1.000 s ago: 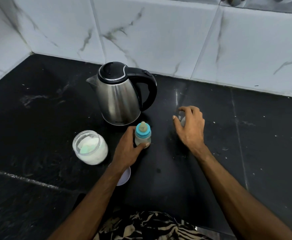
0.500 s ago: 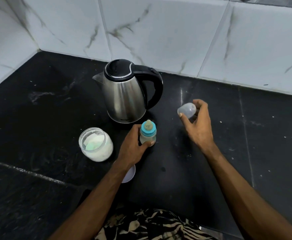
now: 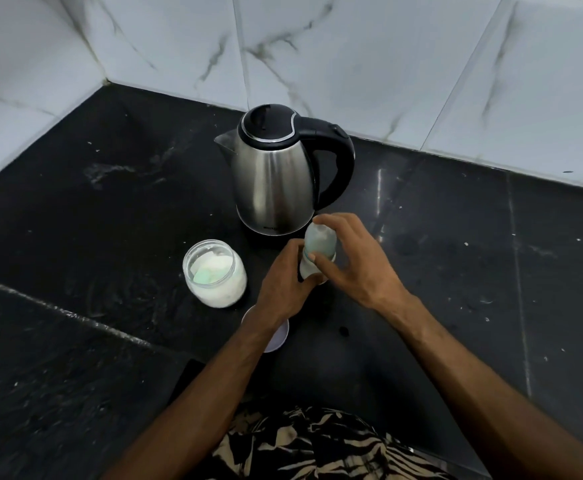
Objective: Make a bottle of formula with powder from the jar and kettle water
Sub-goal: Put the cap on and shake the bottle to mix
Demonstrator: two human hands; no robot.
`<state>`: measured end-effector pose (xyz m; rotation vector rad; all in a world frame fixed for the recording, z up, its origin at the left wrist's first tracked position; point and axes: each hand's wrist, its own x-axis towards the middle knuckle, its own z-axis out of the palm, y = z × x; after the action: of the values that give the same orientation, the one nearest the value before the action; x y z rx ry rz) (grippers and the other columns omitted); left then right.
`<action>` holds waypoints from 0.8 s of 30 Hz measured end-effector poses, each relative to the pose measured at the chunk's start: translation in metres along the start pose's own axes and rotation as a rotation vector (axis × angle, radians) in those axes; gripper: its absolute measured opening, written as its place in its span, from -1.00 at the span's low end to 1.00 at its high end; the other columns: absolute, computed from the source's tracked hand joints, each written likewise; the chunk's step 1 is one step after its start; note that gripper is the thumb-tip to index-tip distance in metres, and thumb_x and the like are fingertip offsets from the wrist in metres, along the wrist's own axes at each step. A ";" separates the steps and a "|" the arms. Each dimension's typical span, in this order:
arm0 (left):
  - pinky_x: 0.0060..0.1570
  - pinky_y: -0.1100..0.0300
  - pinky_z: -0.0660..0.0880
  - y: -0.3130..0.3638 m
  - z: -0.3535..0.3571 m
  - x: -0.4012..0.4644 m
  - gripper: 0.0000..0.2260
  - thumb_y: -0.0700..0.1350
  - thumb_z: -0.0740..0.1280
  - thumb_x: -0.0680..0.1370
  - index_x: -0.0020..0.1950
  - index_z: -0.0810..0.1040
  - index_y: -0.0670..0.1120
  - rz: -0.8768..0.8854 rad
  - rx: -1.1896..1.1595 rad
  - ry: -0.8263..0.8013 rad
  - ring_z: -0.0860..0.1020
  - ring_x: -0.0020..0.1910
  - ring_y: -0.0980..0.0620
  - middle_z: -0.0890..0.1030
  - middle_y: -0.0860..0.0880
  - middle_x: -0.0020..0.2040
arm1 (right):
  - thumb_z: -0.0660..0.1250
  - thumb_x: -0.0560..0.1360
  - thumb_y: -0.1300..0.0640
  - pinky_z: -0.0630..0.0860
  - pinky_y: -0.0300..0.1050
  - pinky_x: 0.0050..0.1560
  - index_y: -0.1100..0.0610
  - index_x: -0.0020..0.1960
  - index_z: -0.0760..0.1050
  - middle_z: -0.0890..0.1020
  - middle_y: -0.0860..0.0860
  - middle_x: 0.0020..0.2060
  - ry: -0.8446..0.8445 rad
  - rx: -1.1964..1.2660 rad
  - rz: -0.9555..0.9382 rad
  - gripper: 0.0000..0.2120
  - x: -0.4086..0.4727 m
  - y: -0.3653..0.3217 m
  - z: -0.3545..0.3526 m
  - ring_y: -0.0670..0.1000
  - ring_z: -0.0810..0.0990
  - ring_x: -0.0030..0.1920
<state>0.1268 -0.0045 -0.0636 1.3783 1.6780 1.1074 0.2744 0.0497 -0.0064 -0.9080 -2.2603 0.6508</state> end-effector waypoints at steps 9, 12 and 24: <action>0.08 -0.05 0.55 -0.004 0.002 0.000 -0.63 0.12 0.33 0.51 0.27 0.38 0.08 0.012 0.038 0.006 0.56 0.14 0.14 0.57 0.13 0.16 | 0.37 0.55 0.07 0.43 -0.36 0.23 0.08 0.44 0.26 0.44 0.13 0.32 0.195 0.046 0.021 -0.48 -0.018 0.010 0.036 -0.05 0.48 0.25; 0.10 -0.05 0.54 -0.006 0.002 0.000 -0.68 -0.02 0.33 0.54 0.27 0.38 0.07 0.017 0.061 0.013 0.55 0.14 0.14 0.56 0.14 0.16 | 0.38 0.53 0.03 0.50 -0.29 0.17 0.03 0.45 0.22 0.44 0.11 0.34 0.227 0.073 0.077 -0.43 -0.018 0.008 0.046 -0.11 0.47 0.25; 0.10 -0.02 0.53 -0.011 0.003 0.002 -0.63 -0.17 0.33 0.49 0.28 0.40 -0.03 0.045 0.079 0.016 0.55 0.14 0.10 0.56 0.08 0.17 | 0.36 0.48 -0.10 0.66 0.10 -0.03 -0.03 0.42 0.19 0.51 0.18 0.28 0.210 0.046 0.121 -0.40 -0.016 0.017 0.056 0.09 0.60 0.13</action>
<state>0.1242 -0.0028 -0.0751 1.4666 1.7265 1.0897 0.2519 0.0373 -0.0615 -1.0463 -2.0098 0.6264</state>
